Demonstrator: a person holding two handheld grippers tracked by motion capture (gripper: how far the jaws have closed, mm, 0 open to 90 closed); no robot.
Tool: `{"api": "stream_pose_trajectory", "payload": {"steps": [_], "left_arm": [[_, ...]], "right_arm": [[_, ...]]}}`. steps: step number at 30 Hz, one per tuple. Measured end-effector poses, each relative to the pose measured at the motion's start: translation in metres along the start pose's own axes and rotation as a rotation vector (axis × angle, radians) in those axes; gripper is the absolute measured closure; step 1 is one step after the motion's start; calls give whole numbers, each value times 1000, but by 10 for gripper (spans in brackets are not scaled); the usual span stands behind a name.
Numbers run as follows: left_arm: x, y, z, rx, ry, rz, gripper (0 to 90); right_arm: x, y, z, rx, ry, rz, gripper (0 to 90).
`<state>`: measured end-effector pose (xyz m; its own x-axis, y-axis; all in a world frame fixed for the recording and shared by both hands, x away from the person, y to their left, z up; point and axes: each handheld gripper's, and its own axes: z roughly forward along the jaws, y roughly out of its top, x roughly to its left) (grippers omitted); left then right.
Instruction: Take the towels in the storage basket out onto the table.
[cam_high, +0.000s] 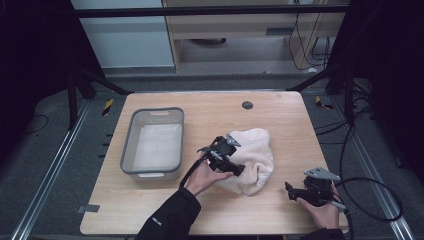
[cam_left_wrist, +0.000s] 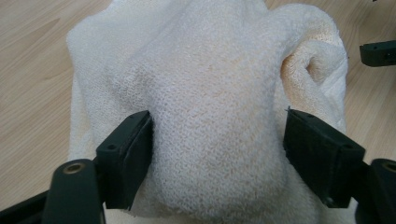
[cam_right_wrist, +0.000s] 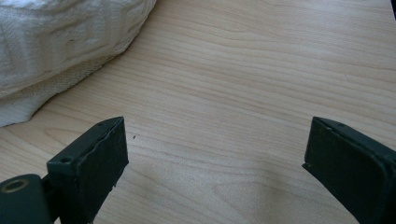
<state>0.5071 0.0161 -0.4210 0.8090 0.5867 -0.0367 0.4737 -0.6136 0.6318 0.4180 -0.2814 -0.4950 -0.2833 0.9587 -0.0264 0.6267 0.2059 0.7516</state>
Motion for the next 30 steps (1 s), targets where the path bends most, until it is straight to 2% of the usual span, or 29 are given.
{"api": "stream_pose_trajectory", "payload": {"steps": [6, 16, 19, 22, 30], "left_arm": [[-2, -2, -6, -15, -10, 11, 185], [-2, -9, -29, -63, -12, 11, 159], [-1, -15, -37, -81, -9, 14, 161], [3, -23, -45, -104, -11, -1, 164], [8, -44, -62, -124, 9, -11, 164]], "right_arm": [[0, 0, 0, 1, 1, 1, 59], [0, 0, 0, 4, -3, 1, 56], [0, 0, 0, 5, -3, 2, 56], [0, 0, 0, 0, -1, 3, 57], [0, 0, -1, -3, -6, 2, 57]]}}
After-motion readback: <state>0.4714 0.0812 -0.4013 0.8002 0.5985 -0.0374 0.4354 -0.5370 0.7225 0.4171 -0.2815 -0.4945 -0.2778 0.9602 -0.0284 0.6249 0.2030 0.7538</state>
